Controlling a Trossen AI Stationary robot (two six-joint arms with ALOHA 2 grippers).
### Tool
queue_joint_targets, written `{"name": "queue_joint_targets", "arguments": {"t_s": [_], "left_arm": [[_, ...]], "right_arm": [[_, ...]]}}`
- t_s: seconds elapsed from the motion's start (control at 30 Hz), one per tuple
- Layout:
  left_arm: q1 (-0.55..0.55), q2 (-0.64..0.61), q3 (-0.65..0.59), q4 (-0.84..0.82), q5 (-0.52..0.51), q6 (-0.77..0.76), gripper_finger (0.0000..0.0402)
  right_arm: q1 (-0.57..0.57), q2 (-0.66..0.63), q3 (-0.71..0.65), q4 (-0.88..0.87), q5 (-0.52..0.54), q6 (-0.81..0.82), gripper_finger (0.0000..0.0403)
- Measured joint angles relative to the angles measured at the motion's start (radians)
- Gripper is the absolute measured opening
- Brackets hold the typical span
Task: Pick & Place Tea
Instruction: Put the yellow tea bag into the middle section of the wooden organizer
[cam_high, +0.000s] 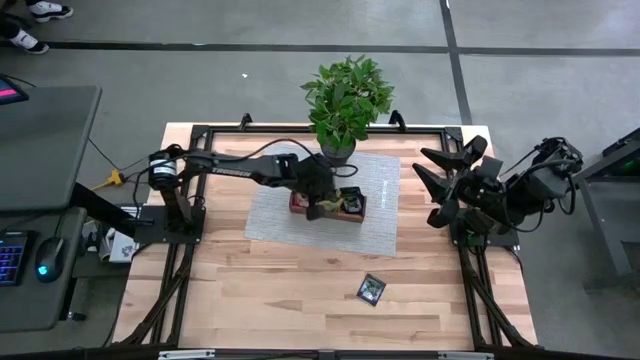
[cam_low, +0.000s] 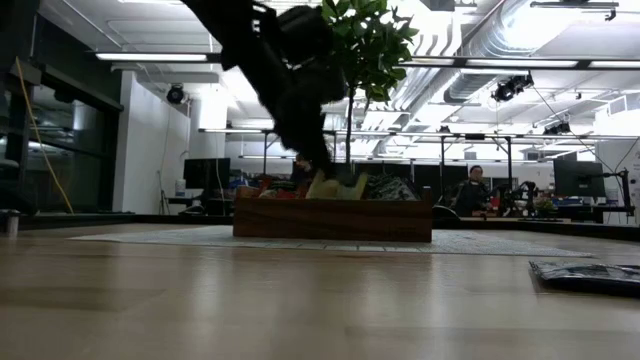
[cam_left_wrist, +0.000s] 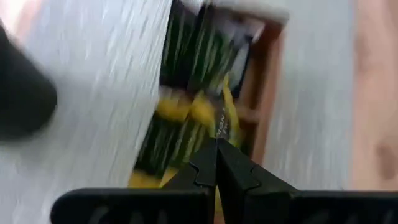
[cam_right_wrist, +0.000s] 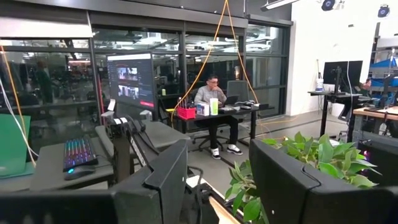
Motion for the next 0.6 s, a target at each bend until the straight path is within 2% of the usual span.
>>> {"name": "queue_joint_targets", "arguments": {"t_s": [0.33,0.43,0.6], "left_arm": [[0.0,0.001,-0.003,-0.008,-0.042,-0.002,0.0009],[0.0,0.001,-0.003,-0.01,-0.04,0.031,0.0037],[0.0,0.001,-0.003,-0.012,-0.032,0.039,0.0109]], "right_arm": [[0.0,0.0,0.0,0.0,-0.001,0.03,0.0169],[0.0,0.0,0.0,0.0,-0.001,0.029,0.0169],[0.0,0.0,0.0,-0.005,-0.001,0.027,0.0169]]}}
